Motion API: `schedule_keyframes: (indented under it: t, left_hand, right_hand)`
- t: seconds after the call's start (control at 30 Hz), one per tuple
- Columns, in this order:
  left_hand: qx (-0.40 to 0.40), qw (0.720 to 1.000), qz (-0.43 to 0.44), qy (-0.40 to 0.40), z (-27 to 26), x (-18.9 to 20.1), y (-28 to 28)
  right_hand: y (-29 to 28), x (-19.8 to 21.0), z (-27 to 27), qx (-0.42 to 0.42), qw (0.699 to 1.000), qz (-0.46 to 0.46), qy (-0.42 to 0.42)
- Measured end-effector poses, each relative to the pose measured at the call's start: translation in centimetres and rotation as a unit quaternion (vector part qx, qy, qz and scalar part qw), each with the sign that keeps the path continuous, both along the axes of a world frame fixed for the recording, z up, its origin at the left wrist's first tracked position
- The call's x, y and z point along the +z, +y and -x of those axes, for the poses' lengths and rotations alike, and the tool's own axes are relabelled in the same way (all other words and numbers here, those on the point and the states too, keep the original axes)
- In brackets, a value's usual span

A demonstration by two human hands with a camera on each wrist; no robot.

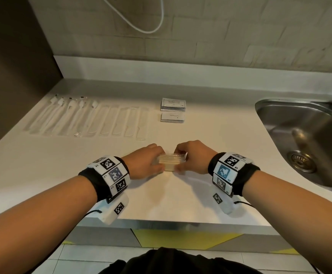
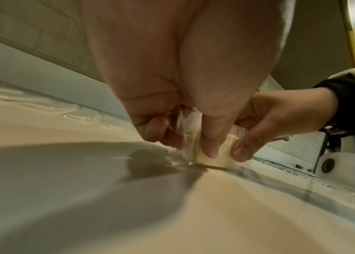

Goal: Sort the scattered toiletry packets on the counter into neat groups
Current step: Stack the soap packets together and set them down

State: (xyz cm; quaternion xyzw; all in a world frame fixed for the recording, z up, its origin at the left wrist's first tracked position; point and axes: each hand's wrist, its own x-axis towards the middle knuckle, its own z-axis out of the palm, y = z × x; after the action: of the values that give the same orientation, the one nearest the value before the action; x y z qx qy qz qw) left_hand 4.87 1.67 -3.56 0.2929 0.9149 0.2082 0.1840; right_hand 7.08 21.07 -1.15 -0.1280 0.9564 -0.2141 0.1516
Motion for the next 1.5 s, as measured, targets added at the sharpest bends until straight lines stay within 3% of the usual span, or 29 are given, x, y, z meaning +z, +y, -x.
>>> schedule_keyframes:
  t: [0.27,0.4,0.57,0.93,1.23,1.5]
  left_hand:
    - [0.098,0.986,-0.121,-0.059,1.9,1.5,-0.3]
    - [0.186,0.947,-0.215,-0.152,3.8,2.5,0.4]
    - [0.266,0.916,-0.239,-0.183,5.9,2.3,1.8]
    - [0.363,0.892,-0.212,-0.166,9.3,1.3,3.8]
    - [0.369,0.901,-0.138,-0.180,10.3,0.8,4.2]
    - [0.361,0.910,-0.125,-0.158,11.5,0.1,4.6]
  right_hand:
    - [1.8,1.1,2.9,-0.068,0.988,0.109,-0.088]
    - [2.7,1.6,4.9,-0.128,0.961,0.204,-0.138]
    - [2.8,1.3,6.9,-0.191,0.939,0.238,-0.156]
    - [2.0,0.7,9.9,-0.314,0.907,0.233,-0.157]
    - [1.3,0.2,10.9,-0.328,0.900,0.205,-0.201]
    - [1.6,0.0,12.2,-0.315,0.902,0.201,-0.216]
